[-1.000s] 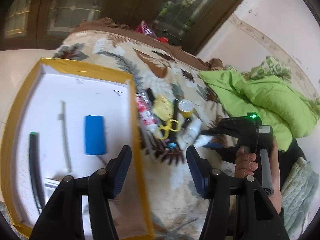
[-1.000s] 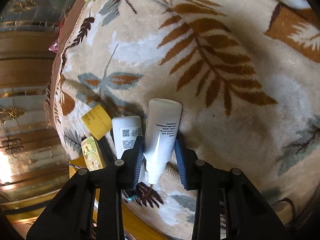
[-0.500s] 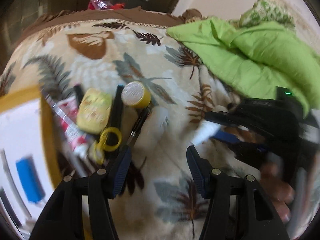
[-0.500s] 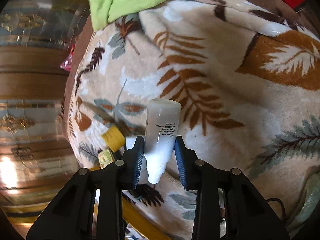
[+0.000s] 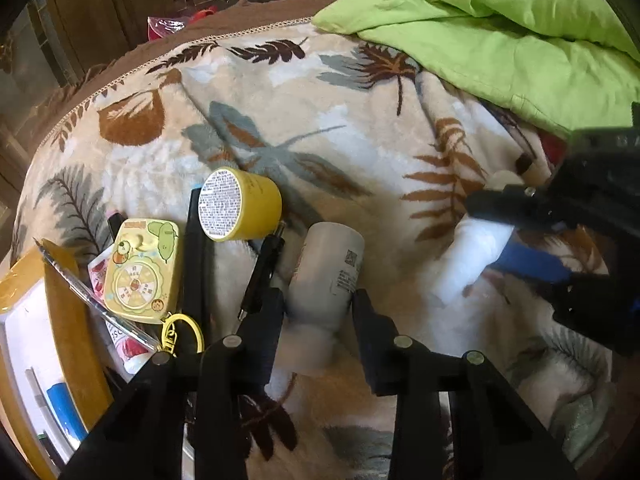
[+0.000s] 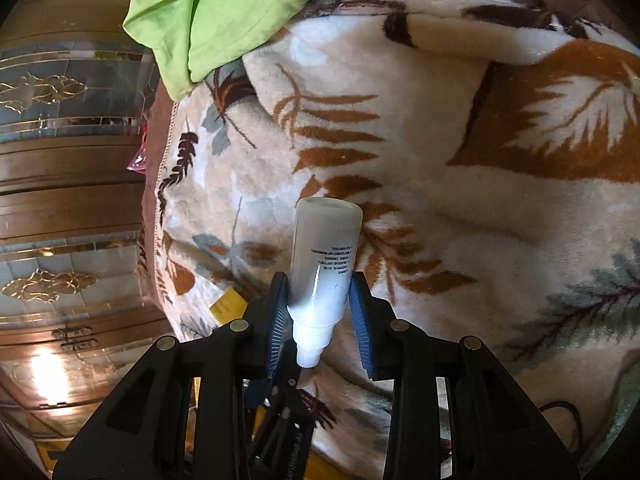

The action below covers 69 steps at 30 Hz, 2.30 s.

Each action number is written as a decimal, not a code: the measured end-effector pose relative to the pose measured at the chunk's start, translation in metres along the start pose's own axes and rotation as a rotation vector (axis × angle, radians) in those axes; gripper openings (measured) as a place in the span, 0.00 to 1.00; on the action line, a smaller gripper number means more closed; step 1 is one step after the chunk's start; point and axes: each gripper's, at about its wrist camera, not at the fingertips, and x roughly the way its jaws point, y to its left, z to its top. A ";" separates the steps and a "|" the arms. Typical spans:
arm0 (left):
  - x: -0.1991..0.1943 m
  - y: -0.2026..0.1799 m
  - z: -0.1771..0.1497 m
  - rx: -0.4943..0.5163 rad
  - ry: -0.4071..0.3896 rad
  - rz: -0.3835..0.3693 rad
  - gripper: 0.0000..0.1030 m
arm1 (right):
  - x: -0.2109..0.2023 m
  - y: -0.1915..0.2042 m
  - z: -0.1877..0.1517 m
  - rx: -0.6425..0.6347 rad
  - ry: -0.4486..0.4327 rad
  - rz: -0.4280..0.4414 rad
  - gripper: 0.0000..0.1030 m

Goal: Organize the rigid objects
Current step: 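Grasp the white bottle with the left tool while the right tool carries its bottle, both into tray, then release the bottles in the tray and move both tools back to the blanket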

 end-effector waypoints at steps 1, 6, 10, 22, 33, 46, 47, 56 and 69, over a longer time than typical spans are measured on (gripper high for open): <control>0.002 0.000 0.002 -0.005 0.009 -0.006 0.36 | -0.001 0.001 -0.001 -0.002 -0.004 0.000 0.30; 0.008 -0.008 0.003 0.003 0.026 -0.009 0.35 | -0.003 -0.001 0.000 0.000 -0.005 0.002 0.30; -0.015 0.009 -0.015 -0.088 -0.004 -0.137 0.35 | -0.005 -0.002 0.000 0.003 -0.007 0.008 0.30; -0.141 0.115 -0.119 -0.477 -0.231 -0.329 0.35 | 0.007 0.123 -0.088 -0.589 0.137 0.228 0.30; -0.143 0.247 -0.188 -0.773 -0.309 -0.108 0.35 | 0.083 0.181 -0.231 -1.020 0.275 -0.019 0.30; -0.104 0.269 -0.202 -0.845 -0.219 -0.117 0.35 | 0.141 0.173 -0.269 -1.192 0.241 -0.296 0.30; -0.100 0.268 -0.201 -0.844 -0.210 -0.113 0.35 | 0.142 0.173 -0.271 -1.199 0.232 -0.304 0.30; -0.091 0.264 -0.201 -0.834 -0.182 -0.078 0.35 | 0.153 0.170 -0.279 -1.207 0.229 -0.320 0.30; -0.107 0.261 -0.216 -0.896 -0.316 -0.208 0.65 | 0.123 0.177 -0.263 -1.104 0.176 -0.162 0.30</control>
